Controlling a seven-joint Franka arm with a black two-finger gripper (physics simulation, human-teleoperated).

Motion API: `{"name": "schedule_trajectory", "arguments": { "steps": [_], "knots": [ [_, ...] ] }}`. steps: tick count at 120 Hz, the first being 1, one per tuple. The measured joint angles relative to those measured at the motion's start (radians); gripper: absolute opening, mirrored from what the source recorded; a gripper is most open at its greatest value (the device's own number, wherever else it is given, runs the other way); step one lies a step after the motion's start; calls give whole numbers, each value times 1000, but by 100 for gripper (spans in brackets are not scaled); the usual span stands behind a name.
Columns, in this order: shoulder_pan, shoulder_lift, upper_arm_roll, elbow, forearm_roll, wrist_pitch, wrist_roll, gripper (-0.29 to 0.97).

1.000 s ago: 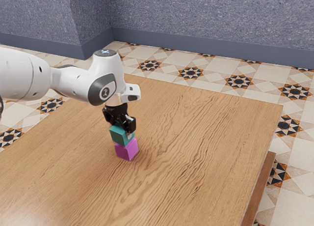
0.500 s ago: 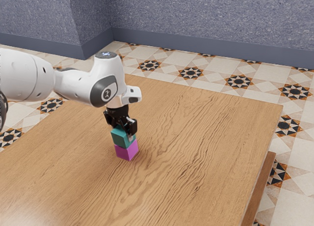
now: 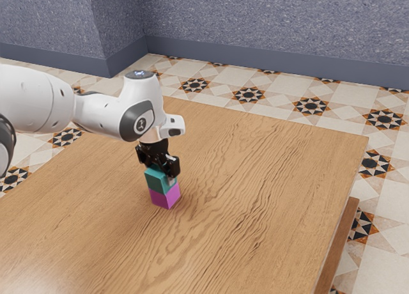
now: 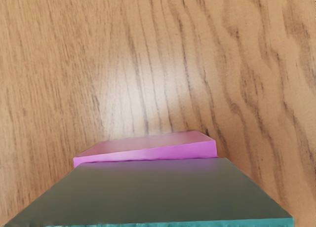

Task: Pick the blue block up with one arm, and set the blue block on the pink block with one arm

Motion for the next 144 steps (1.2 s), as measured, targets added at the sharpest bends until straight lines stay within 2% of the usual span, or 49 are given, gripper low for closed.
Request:
{"name": "schedule_trajectory", "arguments": {
  "steps": [16,37,61,80,106,144],
  "knots": [
    [-1,0,0,5,1,0,7,57],
    [-6,-20,1,38,25,-11,16,63],
    [-26,-123,-6,60,41,-46,22,66],
    [-43,-244,-12,83,35,-135,23,67],
    [-51,-249,-15,82,25,-223,26,68],
    [-51,-249,-13,80,25,-260,29,68]
  ]
}}
